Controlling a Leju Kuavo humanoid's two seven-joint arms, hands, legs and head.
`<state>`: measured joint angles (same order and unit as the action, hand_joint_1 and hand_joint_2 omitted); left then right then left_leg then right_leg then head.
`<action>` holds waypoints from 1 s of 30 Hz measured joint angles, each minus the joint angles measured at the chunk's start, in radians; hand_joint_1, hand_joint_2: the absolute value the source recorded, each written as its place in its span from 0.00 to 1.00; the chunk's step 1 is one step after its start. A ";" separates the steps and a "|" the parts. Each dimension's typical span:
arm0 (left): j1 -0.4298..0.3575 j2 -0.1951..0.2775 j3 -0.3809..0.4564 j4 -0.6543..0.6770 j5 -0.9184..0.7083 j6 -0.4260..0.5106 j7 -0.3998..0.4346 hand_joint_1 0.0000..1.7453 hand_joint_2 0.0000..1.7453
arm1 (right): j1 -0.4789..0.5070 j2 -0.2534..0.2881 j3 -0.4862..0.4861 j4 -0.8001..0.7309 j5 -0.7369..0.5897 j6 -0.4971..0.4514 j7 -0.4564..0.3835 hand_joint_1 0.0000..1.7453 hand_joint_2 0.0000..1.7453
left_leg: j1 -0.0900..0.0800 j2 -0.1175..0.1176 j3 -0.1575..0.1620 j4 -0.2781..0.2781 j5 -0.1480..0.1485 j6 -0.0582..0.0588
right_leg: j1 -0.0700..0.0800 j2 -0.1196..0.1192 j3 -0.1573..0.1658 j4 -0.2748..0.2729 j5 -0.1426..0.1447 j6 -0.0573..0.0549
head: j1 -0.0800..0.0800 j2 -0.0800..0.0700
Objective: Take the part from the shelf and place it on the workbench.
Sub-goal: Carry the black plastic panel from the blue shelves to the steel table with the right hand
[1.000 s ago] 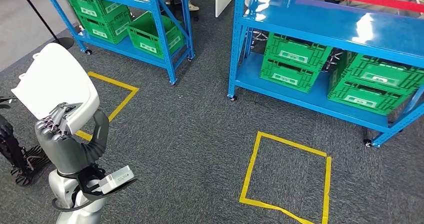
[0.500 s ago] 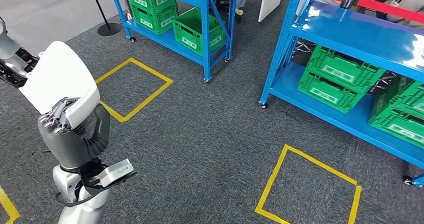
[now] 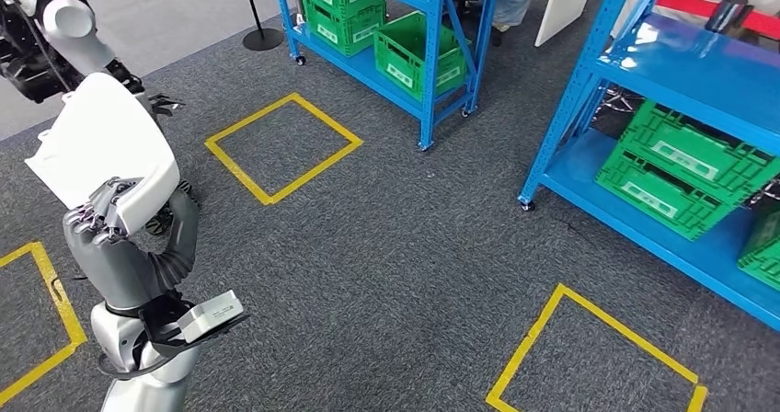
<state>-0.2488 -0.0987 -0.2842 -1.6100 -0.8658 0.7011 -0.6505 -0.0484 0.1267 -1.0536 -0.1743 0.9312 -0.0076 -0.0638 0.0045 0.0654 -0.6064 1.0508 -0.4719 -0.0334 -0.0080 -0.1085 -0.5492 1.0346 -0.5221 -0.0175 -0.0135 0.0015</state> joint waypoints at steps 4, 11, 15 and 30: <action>-0.001 0.002 0.000 -0.001 0.002 0.000 -0.003 1.00 1.00 | -0.004 0.000 0.000 0.000 0.001 0.000 0.000 0.00 0.00 | -0.005 -0.031 0.008 -0.024 0.009 0.027 | -0.002 -0.012 0.011 0.000 -0.009 0.026 | 0.003 0.000; 0.003 -0.008 0.001 0.005 -0.002 0.000 -0.031 1.00 1.00 | 0.001 0.000 0.000 0.000 0.004 0.000 0.004 0.00 0.00 | -0.001 -0.125 0.003 -0.026 0.018 0.047 | -0.008 0.107 -0.129 0.267 -0.109 0.034 | 0.010 0.000; 0.004 -0.009 0.002 0.007 0.002 0.000 -0.043 1.00 1.00 | 0.001 0.000 0.000 0.000 0.009 0.000 0.003 0.00 0.00 | 0.001 -0.183 -0.002 -0.015 0.017 0.032 | -0.011 0.168 -0.029 0.035 0.006 0.026 | 0.011 0.000; 0.015 0.002 0.005 0.005 0.003 0.000 -0.046 1.00 1.00 | 0.000 0.001 0.000 0.000 0.009 -0.003 0.004 0.00 0.00 | -0.006 -0.002 -0.007 0.022 -0.006 0.004 | 0.006 -0.001 -0.003 0.000 0.006 -0.007 | 0.001 0.000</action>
<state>-0.2334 -0.0966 -0.2792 -1.6046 -0.8625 0.7012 -0.6967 -0.0486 0.1277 -1.0540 -0.1743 0.9403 -0.0103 -0.0599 -0.0011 0.0631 -0.6130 1.0730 -0.4778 -0.0292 -0.0021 -0.1098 -0.5520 1.0347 -0.5165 -0.0246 -0.0125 0.0015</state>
